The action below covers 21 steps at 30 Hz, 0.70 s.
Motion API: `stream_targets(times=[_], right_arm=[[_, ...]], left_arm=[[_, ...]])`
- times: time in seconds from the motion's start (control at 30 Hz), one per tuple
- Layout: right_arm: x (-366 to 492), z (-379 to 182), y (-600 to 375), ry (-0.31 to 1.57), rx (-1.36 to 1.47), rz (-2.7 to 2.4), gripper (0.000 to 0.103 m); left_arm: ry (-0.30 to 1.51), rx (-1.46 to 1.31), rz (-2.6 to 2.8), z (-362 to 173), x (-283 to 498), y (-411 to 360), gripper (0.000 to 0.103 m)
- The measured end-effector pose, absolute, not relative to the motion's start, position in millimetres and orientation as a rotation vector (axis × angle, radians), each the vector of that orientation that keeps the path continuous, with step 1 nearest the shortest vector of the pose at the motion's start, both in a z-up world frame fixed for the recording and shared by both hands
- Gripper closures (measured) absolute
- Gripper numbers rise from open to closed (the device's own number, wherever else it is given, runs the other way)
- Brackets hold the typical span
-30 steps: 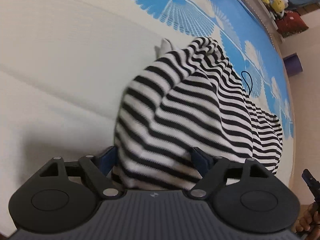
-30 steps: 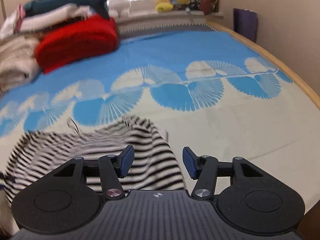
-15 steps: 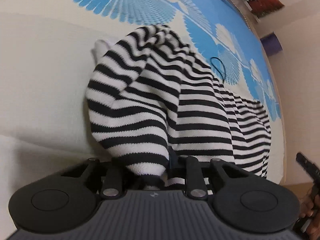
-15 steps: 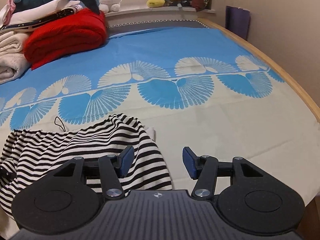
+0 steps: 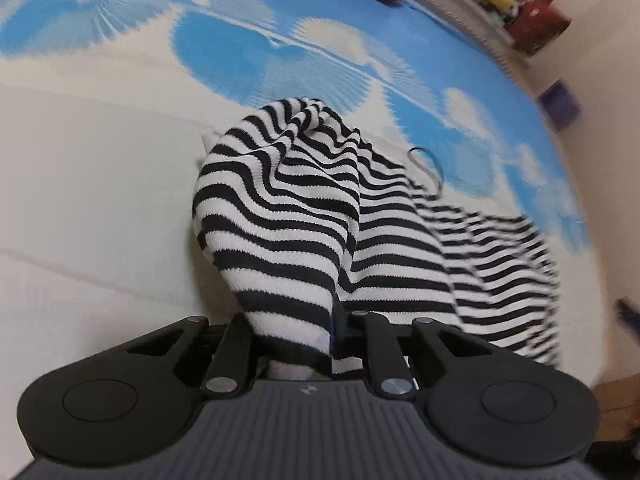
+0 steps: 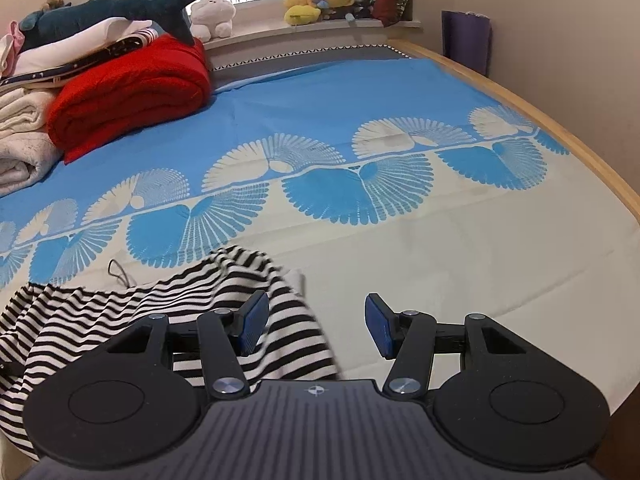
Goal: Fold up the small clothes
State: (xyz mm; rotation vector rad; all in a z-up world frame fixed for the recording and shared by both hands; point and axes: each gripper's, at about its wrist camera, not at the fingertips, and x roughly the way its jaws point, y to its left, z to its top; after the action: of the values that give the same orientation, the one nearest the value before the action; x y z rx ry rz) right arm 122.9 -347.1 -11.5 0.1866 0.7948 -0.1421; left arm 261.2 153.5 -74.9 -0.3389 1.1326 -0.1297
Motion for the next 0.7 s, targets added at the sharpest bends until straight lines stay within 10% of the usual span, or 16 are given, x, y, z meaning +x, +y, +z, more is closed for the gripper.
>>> stream_targets(times=[0.7], right_arm=[[106,-2,-379,0.740,0.142,-0.149,0.048]], left_arm=[[1.012,-0.242,-0.355,-9,273,-56,0.088]])
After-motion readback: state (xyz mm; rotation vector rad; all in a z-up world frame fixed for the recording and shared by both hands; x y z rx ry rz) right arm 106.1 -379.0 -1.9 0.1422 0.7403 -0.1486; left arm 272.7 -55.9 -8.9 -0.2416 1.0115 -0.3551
